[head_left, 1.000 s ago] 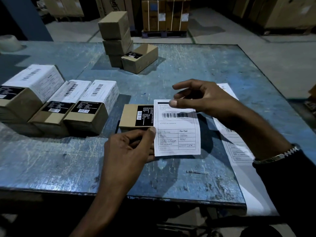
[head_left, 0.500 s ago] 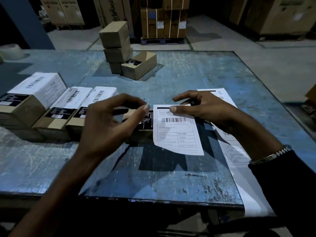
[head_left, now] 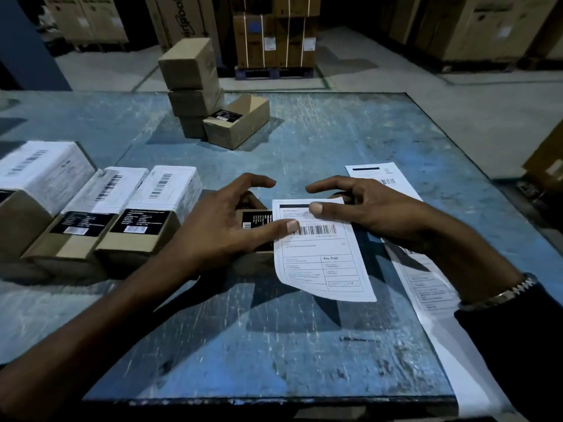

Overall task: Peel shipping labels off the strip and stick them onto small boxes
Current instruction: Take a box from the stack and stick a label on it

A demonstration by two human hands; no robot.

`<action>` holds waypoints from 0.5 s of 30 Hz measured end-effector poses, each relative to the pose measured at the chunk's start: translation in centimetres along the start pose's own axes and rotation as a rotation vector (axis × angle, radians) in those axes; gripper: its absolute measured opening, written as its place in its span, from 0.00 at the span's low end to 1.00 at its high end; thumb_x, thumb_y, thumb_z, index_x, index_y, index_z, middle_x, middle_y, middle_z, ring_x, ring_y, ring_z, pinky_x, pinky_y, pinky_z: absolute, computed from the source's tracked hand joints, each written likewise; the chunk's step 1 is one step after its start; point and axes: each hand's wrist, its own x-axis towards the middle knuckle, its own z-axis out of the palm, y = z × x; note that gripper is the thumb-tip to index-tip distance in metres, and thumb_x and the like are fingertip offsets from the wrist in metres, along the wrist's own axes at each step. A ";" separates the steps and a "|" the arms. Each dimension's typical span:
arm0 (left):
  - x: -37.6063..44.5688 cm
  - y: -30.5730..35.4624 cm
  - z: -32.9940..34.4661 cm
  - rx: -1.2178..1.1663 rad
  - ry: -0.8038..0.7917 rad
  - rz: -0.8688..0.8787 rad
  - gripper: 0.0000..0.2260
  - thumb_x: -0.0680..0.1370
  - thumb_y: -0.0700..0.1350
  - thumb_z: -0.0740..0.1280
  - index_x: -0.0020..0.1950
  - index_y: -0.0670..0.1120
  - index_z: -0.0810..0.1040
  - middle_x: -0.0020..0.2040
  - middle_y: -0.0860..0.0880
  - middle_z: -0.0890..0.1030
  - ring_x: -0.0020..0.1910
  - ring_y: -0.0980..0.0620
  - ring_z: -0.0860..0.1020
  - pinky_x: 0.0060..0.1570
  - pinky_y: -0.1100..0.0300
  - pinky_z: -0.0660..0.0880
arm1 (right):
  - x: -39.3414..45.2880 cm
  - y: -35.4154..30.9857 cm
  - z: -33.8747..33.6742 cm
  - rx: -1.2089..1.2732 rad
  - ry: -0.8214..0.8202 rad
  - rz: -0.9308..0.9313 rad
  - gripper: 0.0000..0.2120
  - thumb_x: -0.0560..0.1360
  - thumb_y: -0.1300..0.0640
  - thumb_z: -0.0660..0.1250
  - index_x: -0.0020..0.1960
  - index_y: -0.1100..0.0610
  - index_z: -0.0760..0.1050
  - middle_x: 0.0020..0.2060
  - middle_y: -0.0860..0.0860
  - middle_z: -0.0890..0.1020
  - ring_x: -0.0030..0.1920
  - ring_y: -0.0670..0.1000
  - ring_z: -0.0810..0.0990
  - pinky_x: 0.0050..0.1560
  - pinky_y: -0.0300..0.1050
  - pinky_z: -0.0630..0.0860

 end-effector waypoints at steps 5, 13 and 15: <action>-1.1 0.6 0.9 -0.149 0.099 -0.030 0.26 0.70 0.65 0.77 0.66 0.62 0.77 0.47 0.59 0.87 0.50 0.63 0.85 0.43 0.68 0.76 | -0.6 0.4 -0.4 0.019 -0.175 -0.011 0.37 0.71 0.58 0.80 0.77 0.44 0.71 0.59 0.48 0.88 0.60 0.50 0.87 0.58 0.44 0.84; -1.3 1.0 0.9 -0.260 0.127 -0.057 0.21 0.74 0.57 0.78 0.65 0.57 0.78 0.46 0.53 0.88 0.45 0.57 0.87 0.38 0.68 0.78 | -0.3 1.1 -0.5 0.234 -0.040 -0.039 0.23 0.77 0.50 0.72 0.72 0.48 0.78 0.56 0.59 0.89 0.59 0.54 0.88 0.57 0.43 0.83; -1.3 1.0 0.9 -0.239 0.146 -0.064 0.21 0.74 0.57 0.78 0.65 0.58 0.78 0.46 0.53 0.88 0.44 0.57 0.87 0.38 0.64 0.80 | -0.4 1.1 -0.6 0.178 -0.087 -0.049 0.26 0.77 0.50 0.71 0.74 0.47 0.75 0.56 0.53 0.89 0.59 0.51 0.88 0.53 0.39 0.83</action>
